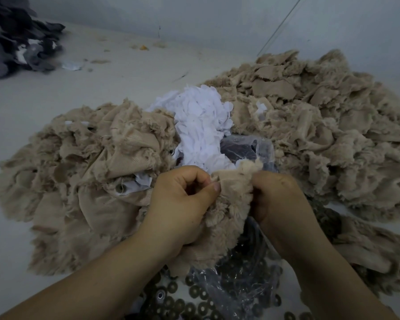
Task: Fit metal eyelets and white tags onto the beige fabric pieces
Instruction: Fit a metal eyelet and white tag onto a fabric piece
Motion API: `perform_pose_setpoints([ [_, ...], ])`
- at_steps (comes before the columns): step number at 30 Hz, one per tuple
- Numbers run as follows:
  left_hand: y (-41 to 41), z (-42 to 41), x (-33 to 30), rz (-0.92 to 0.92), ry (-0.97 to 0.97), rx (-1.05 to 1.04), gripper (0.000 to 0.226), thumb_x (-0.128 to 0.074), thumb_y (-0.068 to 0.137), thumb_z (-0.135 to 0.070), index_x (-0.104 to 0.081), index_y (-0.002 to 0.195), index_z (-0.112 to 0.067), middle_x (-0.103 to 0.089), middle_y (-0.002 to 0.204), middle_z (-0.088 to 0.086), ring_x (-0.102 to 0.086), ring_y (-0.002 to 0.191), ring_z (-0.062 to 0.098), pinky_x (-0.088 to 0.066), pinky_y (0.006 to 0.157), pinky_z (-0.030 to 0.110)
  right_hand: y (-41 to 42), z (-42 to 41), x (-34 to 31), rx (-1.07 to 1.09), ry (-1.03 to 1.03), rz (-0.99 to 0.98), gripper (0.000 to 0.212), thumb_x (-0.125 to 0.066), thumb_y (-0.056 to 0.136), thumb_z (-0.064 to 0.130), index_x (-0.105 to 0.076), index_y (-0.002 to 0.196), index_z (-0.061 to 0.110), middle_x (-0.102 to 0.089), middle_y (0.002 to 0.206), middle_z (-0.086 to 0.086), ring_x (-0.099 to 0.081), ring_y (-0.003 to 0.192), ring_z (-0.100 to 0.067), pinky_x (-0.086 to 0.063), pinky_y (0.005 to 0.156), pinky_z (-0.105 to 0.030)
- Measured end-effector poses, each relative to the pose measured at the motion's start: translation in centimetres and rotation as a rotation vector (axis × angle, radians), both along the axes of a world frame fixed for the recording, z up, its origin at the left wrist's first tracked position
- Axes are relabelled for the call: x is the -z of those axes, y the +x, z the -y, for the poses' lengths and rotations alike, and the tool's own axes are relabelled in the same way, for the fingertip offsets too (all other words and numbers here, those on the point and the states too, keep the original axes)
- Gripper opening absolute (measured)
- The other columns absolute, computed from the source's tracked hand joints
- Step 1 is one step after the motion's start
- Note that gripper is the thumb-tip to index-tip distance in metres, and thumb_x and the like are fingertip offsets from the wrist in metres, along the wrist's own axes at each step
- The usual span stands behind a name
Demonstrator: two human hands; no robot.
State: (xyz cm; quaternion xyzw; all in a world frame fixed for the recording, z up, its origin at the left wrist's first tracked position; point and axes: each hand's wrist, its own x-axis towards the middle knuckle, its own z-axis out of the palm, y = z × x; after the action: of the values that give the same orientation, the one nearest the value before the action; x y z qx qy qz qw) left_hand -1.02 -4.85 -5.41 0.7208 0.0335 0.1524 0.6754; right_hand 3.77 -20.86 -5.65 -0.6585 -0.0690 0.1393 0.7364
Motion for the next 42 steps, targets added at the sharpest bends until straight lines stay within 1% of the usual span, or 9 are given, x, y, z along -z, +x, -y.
perform_pose_setpoints([
  [3, 0.0, -0.1, 0.3, 0.029, 0.070, 0.006, 0.023, -0.074, 0.085, -0.005, -0.063, 0.065, -0.007, -0.057, 0.060, 0.019, -0.047, 0.052, 0.011, -0.040, 0.050, 0.023, -0.4, -0.3, -0.4, -0.032, -0.089, 0.090, 0.079, -0.078, 0.066, 0.062, -0.065, 0.091, -0.011, -0.063, 0.094, -0.040, -0.060, 0.088, -0.059, -0.051, 0.075, -0.071],
  [8, -0.1, 0.2, 0.7, 0.046, 0.172, 0.024, 0.024, -0.075, 0.083, -0.006, -0.064, 0.065, -0.015, -0.058, 0.051, 0.001, -0.048, 0.047, 0.001, -0.038, 0.047, 0.014, -0.7, -0.4, -0.1, 0.035, -0.110, 0.164, 0.010, -0.079, 0.080, 0.017, -0.079, 0.089, 0.012, -0.078, 0.084, -0.010, -0.076, 0.081, -0.028, -0.061, 0.076, -0.053],
  [15, 0.1, 0.2, 0.1, -0.134, -0.260, 0.035, 0.028, -0.068, 0.085, 0.002, -0.070, 0.061, -0.013, -0.061, 0.060, 0.008, -0.055, 0.054, 0.016, -0.048, 0.054, 0.026, -0.8, -0.7, 0.1, 0.075, 0.018, 0.092, 0.008, -0.075, 0.083, 0.008, -0.079, 0.090, 0.008, -0.077, 0.088, -0.013, -0.076, 0.082, -0.031, -0.062, 0.071, -0.042],
  [19, 0.0, 0.5, -0.1, -0.091, -0.199, -0.002, 0.021, -0.068, 0.086, 0.001, -0.066, 0.066, -0.004, -0.060, 0.065, 0.019, -0.052, 0.061, 0.023, -0.045, 0.062, 0.035, -1.0, -0.7, 0.0, 0.094, 0.030, 0.091, 0.008, -0.075, 0.083, 0.008, -0.079, 0.090, 0.009, -0.077, 0.087, -0.013, -0.076, 0.082, -0.030, -0.062, 0.069, -0.039],
  [27, -0.3, 0.6, 0.2, 0.042, 0.015, -0.051, 0.025, -0.070, 0.086, -0.003, -0.063, 0.064, -0.009, -0.052, 0.051, 0.002, -0.046, 0.048, 0.004, -0.039, 0.048, 0.017, -1.4, -0.7, -0.8, 0.110, -0.162, 0.254, 0.004, -0.078, 0.082, 0.010, -0.079, 0.084, 0.012, -0.078, 0.077, 0.000, -0.076, 0.074, -0.017, -0.063, 0.065, -0.033],
  [34, 0.0, 0.6, 0.5, 0.109, 0.165, -0.063, 0.019, -0.072, 0.078, -0.003, -0.060, 0.069, -0.016, -0.059, 0.064, 0.004, -0.051, 0.055, 0.009, -0.042, 0.050, 0.020, -1.4, -1.0, -0.5, 0.146, -0.185, 0.169, 0.005, -0.076, 0.083, 0.009, -0.078, 0.086, 0.013, -0.077, 0.079, -0.005, -0.075, 0.076, -0.024, -0.062, 0.072, -0.052],
  [38, 0.3, 0.3, 0.7, 0.072, 0.159, -0.049, 0.022, -0.070, 0.075, 0.009, -0.058, 0.073, -0.009, -0.056, 0.067, 0.011, -0.048, 0.056, 0.015, -0.042, 0.051, 0.021, -1.0, -1.1, -0.2, 0.187, -0.338, 0.151, 0.047, -0.080, 0.080, 0.020, -0.063, 0.124, 0.023, -0.073, 0.111, 0.003, -0.070, 0.099, -0.015, -0.059, 0.085, -0.046],
  [40, 0.5, 0.1, 0.7, 0.000, 0.117, -0.026, 0.021, -0.070, 0.075, 0.012, -0.060, 0.071, -0.005, -0.056, 0.063, 0.011, -0.048, 0.056, 0.009, -0.042, 0.050, 0.019, -1.0, -1.0, -0.3, 0.197, -0.426, 0.171, 0.082, -0.080, 0.079, 0.027, -0.037, 0.148, 0.035, -0.049, 0.146, 0.013, -0.049, 0.127, 0.000, -0.049, 0.098, -0.029],
  [42, 0.8, -0.2, 0.7, -0.043, 0.145, -0.006, 0.021, -0.073, 0.076, 0.010, -0.061, 0.069, -0.007, -0.058, 0.060, 0.006, -0.050, 0.054, 0.008, -0.043, 0.049, 0.019, -1.1, -1.0, -0.6, 0.157, -0.449, 0.246, 0.092, -0.079, 0.082, 0.024, -0.025, 0.152, 0.045, -0.035, 0.149, 0.031, -0.035, 0.121, 0.024, -0.041, 0.088, -0.004],
])
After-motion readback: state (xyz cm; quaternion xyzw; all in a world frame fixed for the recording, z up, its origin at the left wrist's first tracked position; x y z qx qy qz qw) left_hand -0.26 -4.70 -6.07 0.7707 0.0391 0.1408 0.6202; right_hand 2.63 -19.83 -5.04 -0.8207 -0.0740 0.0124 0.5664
